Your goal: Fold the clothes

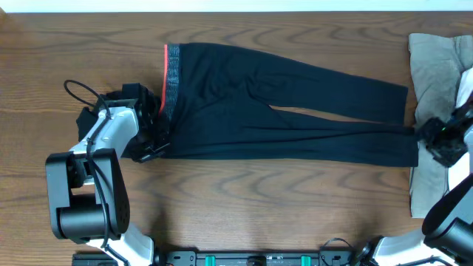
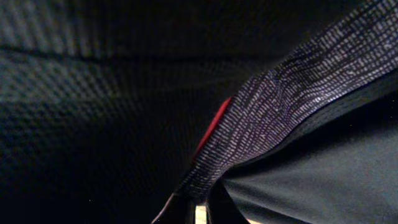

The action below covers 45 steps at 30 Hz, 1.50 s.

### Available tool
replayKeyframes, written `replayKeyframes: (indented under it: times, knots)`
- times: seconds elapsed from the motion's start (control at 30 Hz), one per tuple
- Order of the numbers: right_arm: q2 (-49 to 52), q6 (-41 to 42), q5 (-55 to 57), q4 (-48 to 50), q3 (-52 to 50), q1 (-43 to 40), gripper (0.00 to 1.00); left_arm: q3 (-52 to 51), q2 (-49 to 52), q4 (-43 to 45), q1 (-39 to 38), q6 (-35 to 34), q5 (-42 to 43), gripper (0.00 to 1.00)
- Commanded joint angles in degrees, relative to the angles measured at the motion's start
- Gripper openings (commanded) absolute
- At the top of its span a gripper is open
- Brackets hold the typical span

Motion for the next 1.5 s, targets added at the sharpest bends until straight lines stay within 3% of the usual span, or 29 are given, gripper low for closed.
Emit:
replayKeyframes:
  times: [0.0, 0.23, 0.43, 0.67, 0.73, 0.87, 0.93, 1.0, 1.07, 1.37, 1.47]
  knots:
    - [-0.4, 0.4, -5.2, 2.3, -3.0, -0.1, 0.60, 0.9, -0.3, -1.4, 0.5, 0.5, -0.7, 0.06]
    - [-0.4, 1.1, -6.5, 0.4, -4.0, -0.1, 0.59, 0.9, -1.7, -2.2, 0.5, 0.5, -0.6, 0.07]
    - [-0.4, 2.0, -7.9, -2.1, -4.7, -0.1, 0.59, 0.9, -2.2, -2.3, 0.5, 0.5, 1.3, 0.29]
    - [-0.4, 5.0, -7.8, 3.7, -9.5, -0.1, 0.57, 0.9, -2.2, -2.3, 0.5, 0.5, 2.8, 0.37]
    - [-0.4, 6.0, -7.8, 6.5, -11.3, -0.1, 0.50, 0.9, -2.2, -2.3, 0.5, 0.5, 2.8, 0.38]
    - [-0.6, 5.9, -10.2, 8.6, -11.6, -0.2, 0.17, 0.9, -2.2, -2.3, 0.5, 0.5, 2.8, 0.36]
    - [-1.2, 5.7, -12.5, 7.0, -10.4, -0.3, 0.08, 0.9, -2.2, -2.3, 0.5, 0.5, 2.8, 0.27]
    - [-2.3, 4.3, -13.4, 4.5, -8.6, -0.3, 0.04, 0.9, -2.2, -2.5, 0.5, 0.5, 2.8, 0.11]
    - [-3.7, 2.5, -13.3, 0.9, -6.3, -0.3, 0.02, 0.9, -2.3, -3.0, 0.5, 0.6, 3.1, 0.06]
    - [-13.3, 0.5, -11.6, -6.3, -2.7, -0.2, 0.04, 0.9, -3.7, -4.0, 0.5, 2.9, 5.0, 0.06]
    - [-13.2, 0.6, -11.6, -7.2, -3.1, 0.0, 0.20, 0.8, -3.7, -3.7, 0.5, 3.5, 4.7, 0.12]
